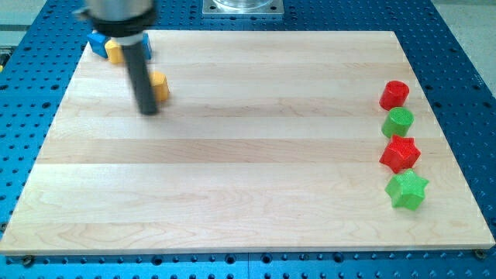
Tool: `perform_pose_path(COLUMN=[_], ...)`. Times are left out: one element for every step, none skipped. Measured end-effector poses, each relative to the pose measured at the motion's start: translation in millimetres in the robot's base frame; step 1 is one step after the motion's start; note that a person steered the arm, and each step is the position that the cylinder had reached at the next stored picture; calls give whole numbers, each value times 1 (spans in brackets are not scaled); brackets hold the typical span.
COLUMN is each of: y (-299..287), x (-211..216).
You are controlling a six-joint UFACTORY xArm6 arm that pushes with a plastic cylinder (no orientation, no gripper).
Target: Place the yellow hexagon top left to the red circle
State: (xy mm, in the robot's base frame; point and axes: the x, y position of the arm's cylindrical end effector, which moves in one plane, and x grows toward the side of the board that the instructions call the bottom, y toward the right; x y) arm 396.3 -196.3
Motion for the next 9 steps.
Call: perform_pose_path(y=[-9, 116, 187, 110, 111, 177, 266, 220, 244], x=[-39, -50, -48, -47, -15, 14, -3, -6, -35])
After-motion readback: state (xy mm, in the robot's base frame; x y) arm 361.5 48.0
